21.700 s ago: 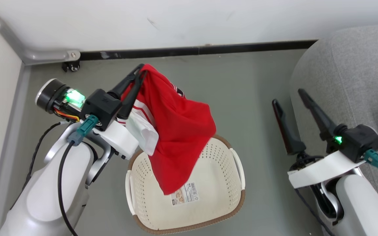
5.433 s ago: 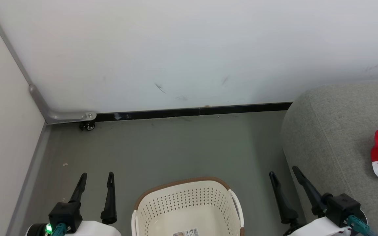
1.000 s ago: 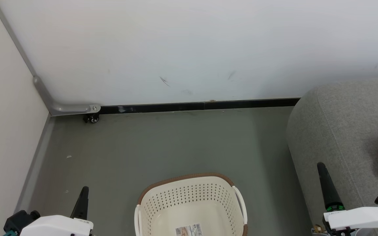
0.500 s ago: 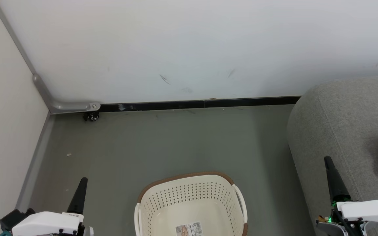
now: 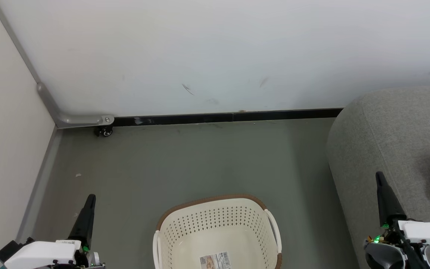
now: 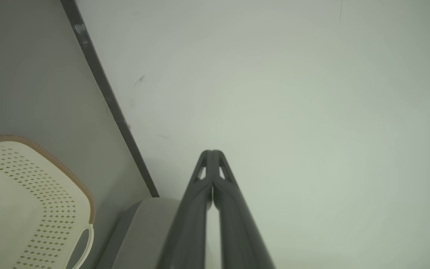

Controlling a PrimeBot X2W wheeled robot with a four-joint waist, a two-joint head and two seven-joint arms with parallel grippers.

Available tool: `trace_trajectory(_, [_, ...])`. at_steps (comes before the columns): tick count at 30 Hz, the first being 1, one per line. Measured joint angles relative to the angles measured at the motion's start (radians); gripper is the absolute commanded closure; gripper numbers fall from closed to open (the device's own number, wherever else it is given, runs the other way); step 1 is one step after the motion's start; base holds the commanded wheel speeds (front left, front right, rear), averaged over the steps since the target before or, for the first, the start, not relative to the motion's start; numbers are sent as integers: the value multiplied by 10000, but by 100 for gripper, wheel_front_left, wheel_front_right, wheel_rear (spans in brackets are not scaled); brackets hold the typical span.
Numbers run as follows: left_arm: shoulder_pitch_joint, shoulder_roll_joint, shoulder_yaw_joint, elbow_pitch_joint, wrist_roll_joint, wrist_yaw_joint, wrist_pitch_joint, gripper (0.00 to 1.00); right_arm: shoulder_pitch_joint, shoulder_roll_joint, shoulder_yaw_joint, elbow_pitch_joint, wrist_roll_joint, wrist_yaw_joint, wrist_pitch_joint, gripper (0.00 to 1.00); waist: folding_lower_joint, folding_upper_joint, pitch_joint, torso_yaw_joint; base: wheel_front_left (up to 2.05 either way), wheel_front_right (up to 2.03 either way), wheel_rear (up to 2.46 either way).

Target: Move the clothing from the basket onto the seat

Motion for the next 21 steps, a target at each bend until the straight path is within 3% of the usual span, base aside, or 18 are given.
trace_trajectory(6, [-8, -71, 134, -102, -865, -199, 169, 100, -147, -29, -48, 92, 897, 0, 65, 100, -1, 0, 18, 3, 0, 0, 0])
trace_trajectory(21, [-8, -92, 127, -151, -890, -228, 165, 100, -148, -29, -82, 140, 917, 0, 81, 100, -2, 0, 20, 1, 0, 0, 0])
